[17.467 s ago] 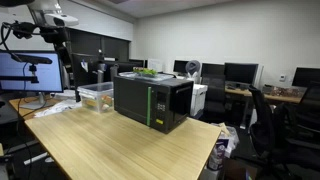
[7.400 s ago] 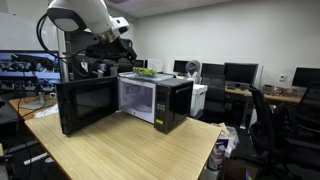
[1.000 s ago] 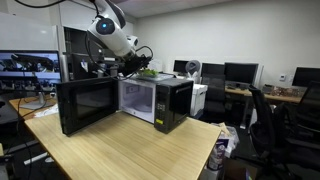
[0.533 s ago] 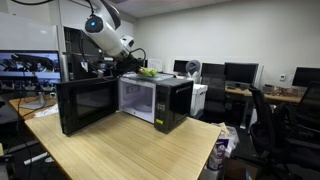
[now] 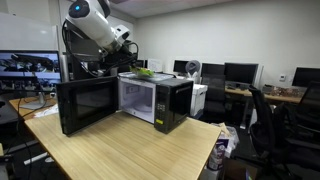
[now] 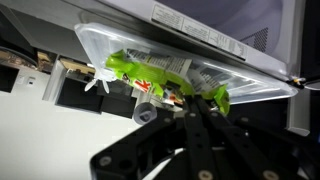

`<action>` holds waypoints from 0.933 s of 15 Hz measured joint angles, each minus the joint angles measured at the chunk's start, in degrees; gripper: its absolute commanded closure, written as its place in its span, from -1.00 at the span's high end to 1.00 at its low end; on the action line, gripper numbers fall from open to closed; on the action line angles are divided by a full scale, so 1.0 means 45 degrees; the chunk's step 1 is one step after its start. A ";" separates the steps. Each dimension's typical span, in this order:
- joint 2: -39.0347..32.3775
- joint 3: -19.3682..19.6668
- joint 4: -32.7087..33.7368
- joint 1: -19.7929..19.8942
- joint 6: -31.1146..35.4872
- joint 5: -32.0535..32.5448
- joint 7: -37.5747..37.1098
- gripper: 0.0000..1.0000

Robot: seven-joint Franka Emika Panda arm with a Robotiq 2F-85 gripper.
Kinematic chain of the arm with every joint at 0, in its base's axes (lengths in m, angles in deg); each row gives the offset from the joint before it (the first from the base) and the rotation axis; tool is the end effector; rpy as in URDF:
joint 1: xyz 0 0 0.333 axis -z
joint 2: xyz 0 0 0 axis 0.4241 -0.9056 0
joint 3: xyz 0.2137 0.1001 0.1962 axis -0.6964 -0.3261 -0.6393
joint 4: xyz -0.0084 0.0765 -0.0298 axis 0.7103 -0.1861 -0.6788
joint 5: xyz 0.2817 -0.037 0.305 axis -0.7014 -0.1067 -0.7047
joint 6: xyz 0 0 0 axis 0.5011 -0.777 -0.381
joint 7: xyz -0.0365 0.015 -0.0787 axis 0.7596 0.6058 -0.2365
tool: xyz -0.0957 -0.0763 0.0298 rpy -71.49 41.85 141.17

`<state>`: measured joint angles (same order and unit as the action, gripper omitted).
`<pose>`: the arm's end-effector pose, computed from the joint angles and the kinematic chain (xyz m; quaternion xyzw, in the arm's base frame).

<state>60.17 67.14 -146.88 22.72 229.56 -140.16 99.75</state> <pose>0.5259 -0.0778 0.4019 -0.8390 -0.2132 -0.5006 0.0052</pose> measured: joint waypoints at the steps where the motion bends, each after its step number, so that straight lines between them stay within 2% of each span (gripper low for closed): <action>1: 0.0308 0.0165 -0.0363 0.0010 -0.0170 0.0708 -0.0856 -0.95; 4: 0.1026 0.0648 -0.1210 0.0133 -0.0786 0.2589 -0.2920 -0.94; 8: 0.1735 0.1208 -0.1673 0.0520 -0.1561 0.4294 -0.4697 -0.94; 9: 0.1901 0.1381 -0.1698 0.0619 -0.1798 0.4632 -0.4905 -0.43; 11: 0.2006 0.1540 -0.1698 0.0662 -0.2295 0.4949 -0.4992 -0.38; 12: 0.2053 0.1604 -0.1698 0.0660 -0.2678 0.5076 -0.4948 -0.27; 13: 0.2107 0.1655 -0.1697 0.0652 -0.3124 0.5229 -0.4827 -0.02; 14: 0.2195 0.1703 -0.1698 0.0624 -0.3807 0.5350 -0.4377 0.09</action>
<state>70.05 74.81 -154.52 25.53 212.43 -116.09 80.06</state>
